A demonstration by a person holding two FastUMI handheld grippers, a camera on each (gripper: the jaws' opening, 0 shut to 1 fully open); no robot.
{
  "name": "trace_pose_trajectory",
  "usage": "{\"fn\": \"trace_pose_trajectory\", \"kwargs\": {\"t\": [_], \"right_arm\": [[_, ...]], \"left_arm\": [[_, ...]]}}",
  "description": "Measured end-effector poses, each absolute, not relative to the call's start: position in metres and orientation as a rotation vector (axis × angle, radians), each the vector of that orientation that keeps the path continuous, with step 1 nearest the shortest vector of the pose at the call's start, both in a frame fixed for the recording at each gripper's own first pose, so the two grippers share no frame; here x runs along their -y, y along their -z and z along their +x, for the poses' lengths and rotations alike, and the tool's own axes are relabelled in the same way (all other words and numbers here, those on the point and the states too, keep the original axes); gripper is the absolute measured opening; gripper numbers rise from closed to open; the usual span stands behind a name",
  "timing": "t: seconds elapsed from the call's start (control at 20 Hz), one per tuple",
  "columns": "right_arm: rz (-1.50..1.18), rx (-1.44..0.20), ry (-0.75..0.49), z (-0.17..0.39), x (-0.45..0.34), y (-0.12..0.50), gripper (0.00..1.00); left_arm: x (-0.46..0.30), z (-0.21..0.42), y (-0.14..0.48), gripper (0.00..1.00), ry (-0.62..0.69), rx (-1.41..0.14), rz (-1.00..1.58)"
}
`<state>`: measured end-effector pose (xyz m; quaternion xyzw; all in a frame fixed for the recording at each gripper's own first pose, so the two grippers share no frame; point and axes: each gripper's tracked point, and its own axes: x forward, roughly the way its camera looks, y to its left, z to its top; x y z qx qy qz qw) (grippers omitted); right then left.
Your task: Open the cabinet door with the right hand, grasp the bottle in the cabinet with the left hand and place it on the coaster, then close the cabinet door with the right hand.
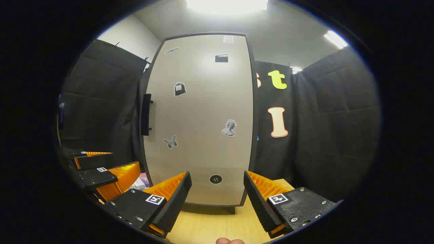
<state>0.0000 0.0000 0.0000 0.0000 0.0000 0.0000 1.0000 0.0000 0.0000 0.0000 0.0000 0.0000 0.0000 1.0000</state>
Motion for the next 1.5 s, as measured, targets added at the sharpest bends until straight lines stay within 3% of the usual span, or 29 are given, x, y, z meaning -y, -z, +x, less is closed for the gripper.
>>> {"fn": "trace_pose_trajectory", "kwargs": {"t": [0.1, 0.15, 0.2, 0.3, 0.4, 0.45, 0.6, 0.65, 0.8, 0.85, 0.95, 1.0, 1.15, 1.5], "right_arm": [[0.008, -0.012, 0.004, 0.001, 0.003, 0.004, 0.95], [0.019, -0.01, 0.008, 0.001, 0.005, 0.004, 0.96], [0.028, -0.003, 0.013, 0.002, 0.007, 0.003, 0.95], [0.035, -0.006, 0.028, 0.004, 0.012, 0.003, 0.95], [0.037, -0.016, 0.02, 0.003, 0.012, 0.003, 0.95], [0.029, -0.01, 0.018, 0.003, 0.012, 0.0, 0.96], [0.013, 0.015, 0.02, 0.003, 0.011, -0.012, 0.96], [0.017, 0.019, 0.019, 0.004, 0.01, -0.015, 0.95], [0.018, 0.018, 0.019, 0.006, 0.006, -0.017, 0.95], [0.016, 0.016, 0.017, 0.007, 0.005, -0.017, 0.95], [0.015, 0.014, 0.015, 0.007, 0.002, -0.018, 0.95], [0.016, 0.015, 0.015, 0.008, 0.002, -0.019, 0.95], [0.011, 0.02, 0.018, 0.009, -0.001, -0.02, 0.95], [0.002, 0.021, 0.015, 0.009, -0.006, -0.02, 0.95]], "left_arm": [[0.005, -0.002, 0.001, 0.94, 0.014, -0.01, 0.002], [0.007, -0.002, -0.001, 0.86, 0.02, -0.005, 0.01], [0.009, -0.003, -0.001, 0.94, 0.023, -0.002, 0.021], [0.012, -0.003, -0.001, 0.9, 0.022, -0.007, 0.041], [0.014, -0.005, -0.006, 0.94, 0.017, -0.001, 0.049], [0.016, -0.005, -0.009, 0.9, 0.014, 0.003, 0.038], [0.013, -0.001, -0.009, 0.94, 0.006, 0.001, 0.017], [0.011, 0.001, -0.006, 0.89, -0.001, -0.008, 0.019], [0.01, 0.007, -0.007, 0.94, -0.001, -0.015, 0.002], [0.01, 0.009, -0.008, 0.9, -0.002, -0.014, 0.003], [0.011, 0.012, -0.011, 0.94, 0.005, -0.011, 0.004], [0.011, 0.014, -0.01, 0.9, 0.007, -0.014, 0.005], [0.01, 0.014, -0.01, 0.94, 0.011, -0.012, 0.005], [0.008, 0.013, -0.007, 0.9, 0.012, -0.011, -0.007]]}}
